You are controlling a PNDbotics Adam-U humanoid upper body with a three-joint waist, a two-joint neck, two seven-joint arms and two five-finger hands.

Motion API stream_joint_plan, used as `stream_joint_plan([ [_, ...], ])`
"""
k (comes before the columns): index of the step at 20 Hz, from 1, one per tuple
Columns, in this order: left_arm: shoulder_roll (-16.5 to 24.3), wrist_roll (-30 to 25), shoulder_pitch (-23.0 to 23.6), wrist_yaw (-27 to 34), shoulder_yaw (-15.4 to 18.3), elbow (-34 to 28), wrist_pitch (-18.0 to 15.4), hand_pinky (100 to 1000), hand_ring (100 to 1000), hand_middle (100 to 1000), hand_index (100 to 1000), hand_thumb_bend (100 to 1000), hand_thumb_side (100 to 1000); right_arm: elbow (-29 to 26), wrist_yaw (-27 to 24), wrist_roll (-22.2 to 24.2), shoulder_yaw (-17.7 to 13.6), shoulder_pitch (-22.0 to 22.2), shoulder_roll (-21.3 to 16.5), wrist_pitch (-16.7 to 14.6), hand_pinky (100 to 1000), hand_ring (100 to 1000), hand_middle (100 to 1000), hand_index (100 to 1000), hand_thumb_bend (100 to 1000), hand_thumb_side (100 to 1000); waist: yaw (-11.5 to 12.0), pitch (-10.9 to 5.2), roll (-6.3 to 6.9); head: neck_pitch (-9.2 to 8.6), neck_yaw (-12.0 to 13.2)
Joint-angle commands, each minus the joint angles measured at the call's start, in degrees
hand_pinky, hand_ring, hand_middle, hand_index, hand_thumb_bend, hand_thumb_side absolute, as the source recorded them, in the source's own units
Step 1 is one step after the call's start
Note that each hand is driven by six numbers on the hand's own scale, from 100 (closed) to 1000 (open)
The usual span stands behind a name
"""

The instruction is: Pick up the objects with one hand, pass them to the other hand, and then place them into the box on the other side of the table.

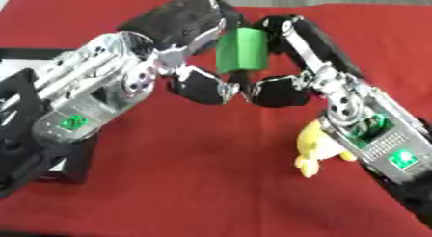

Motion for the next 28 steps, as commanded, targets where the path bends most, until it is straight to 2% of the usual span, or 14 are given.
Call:
stream_joint_plan([
  [1, 0.55, 0.55, -0.54, -0.77, 0.15, 0.17, 0.51, 1000, 943, 650, 812, 153, 208, -1.35, 0.48, 0.06, -0.69, -1.12, -0.29, -0.37, 740, 647, 568, 520, 100, 100, -0.03, -0.14, 0.48, -0.19, 0.26],
  [3, 0.51, 1.14, -0.54, -0.76, 0.22, -0.08, 0.96, 1000, 928, 629, 796, 112, 209, -1.35, 0.55, 0.12, -0.68, -1.07, -0.28, -0.39, 739, 647, 568, 520, 100, 100, -0.05, -0.16, 0.47, -0.23, 0.31],
  [6, 0.45, 2.16, -0.50, -0.44, 0.34, -0.48, 1.72, 998, 896, 592, 770, 100, 216, -1.35, 0.65, 0.22, -0.64, -0.97, -0.24, -0.37, 740, 647, 569, 520, 100, 100, -0.07, -0.18, 0.43, -0.24, 0.25],
  [9, 0.44, 2.97, -0.44, 0.19, 0.40, -0.77, 2.70, 957, 853, 565, 740, 100, 232, -1.35, 0.83, 0.38, -0.61, -0.92, -0.20, -0.31, 740, 647, 569, 520, 100, 100, -0.08, -0.18, 0.43, -0.10, -0.01],
  [18, 0.33, 5.41, -0.39, 3.85, 0.57, -1.59, 5.72, 869, 753, 468, 564, 100, 244, -1.35, 1.70, 0.71, -0.60, -0.73, -0.18, 0.15, 739, 651, 580, 533, 100, 100, -0.17, -0.21, 0.46, 0.10, -0.09],
  [24, 0.31, 5.81, -0.50, 4.86, 0.41, -1.55, 6.29, 831, 685, 411, 480, 100, 245, -1.35, 2.64, 1.22, -0.53, -0.59, -0.33, 1.11, 758, 708, 674, 634, 100, 100, -0.14, -0.29, 0.45, 0.14, -0.01],
  [28, 0.23, 5.86, -0.54, 4.60, 0.36, -1.10, 6.07, 815, 613, 383, 441, 100, 246, -1.35, 3.76, 2.36, -0.44, -0.59, -0.42, 0.92, 772, 742, 742, 710, 192, 100, -0.11, -0.32, 0.42, 0.19, 0.13],
])
